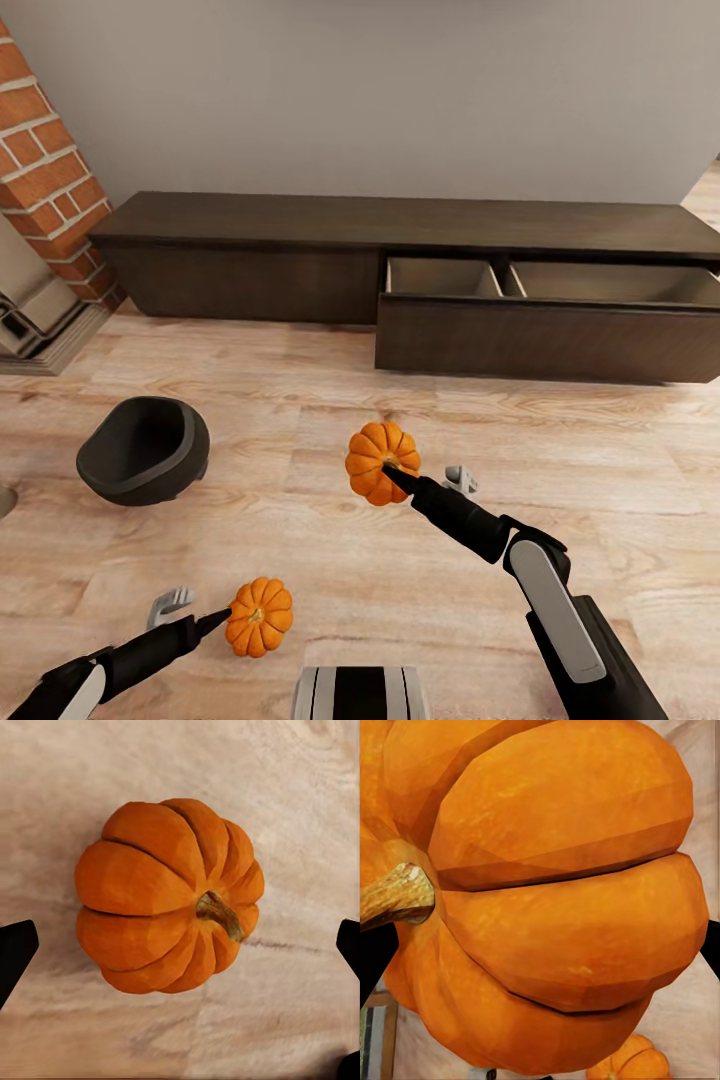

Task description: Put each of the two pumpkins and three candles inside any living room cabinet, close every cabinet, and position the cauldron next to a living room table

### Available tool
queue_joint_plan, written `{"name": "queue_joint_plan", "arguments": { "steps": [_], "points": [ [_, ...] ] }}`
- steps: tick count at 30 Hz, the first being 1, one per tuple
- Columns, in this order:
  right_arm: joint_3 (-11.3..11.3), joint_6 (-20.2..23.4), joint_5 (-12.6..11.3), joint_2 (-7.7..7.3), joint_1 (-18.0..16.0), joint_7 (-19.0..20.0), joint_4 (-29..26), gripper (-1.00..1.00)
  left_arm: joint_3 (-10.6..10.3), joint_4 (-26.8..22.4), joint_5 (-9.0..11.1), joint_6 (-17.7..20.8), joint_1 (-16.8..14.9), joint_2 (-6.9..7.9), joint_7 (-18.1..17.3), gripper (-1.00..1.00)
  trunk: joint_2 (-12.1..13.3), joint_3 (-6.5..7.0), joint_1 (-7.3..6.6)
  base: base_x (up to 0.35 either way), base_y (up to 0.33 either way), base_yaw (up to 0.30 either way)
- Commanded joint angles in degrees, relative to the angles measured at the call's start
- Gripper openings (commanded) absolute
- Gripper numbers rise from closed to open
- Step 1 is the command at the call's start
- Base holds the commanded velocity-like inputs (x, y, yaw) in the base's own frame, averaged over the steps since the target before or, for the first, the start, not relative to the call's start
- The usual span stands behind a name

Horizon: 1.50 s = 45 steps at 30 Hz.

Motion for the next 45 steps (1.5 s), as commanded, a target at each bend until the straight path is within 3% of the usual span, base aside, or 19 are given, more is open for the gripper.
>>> {"name": "queue_joint_plan", "arguments": {
  "steps": [1,37,41,45],
  "points": [
    [-0.01,0.13,-0.16,-0.02,-0.02,0.14,-0.02,-1.0,0.11,-0.03,0.11,0.42,-0.02,-0.09,-0.33,1.0,-0.03,-0.26,0.01,0.0,0.0,0.0],
    [0.01,-0.67,0.41,-0.02,0.17,0.58,0.78,-1.0,0.71,-0.7,-0.03,-1.46,-0.02,-0.08,-1.68,1.0,-0.51,-8.24,0.94,0.0,0.0,0.0],
    [0.02,-0.67,0.41,-0.02,0.22,0.58,0.8,-1.0,0.71,-0.7,-0.03,-1.51,-0.02,-0.11,-1.7,1.0,-0.51,-8.24,0.94,0.0,0.0,0.0],
    [0.02,-0.67,0.41,-0.02,0.23,0.58,0.8,-1.0,0.71,-0.7,-0.03,-1.56,-0.02,-0.11,-1.76,1.0,-0.56,-9.12,1.04,0.0,0.0,0.0]
  ]
}}
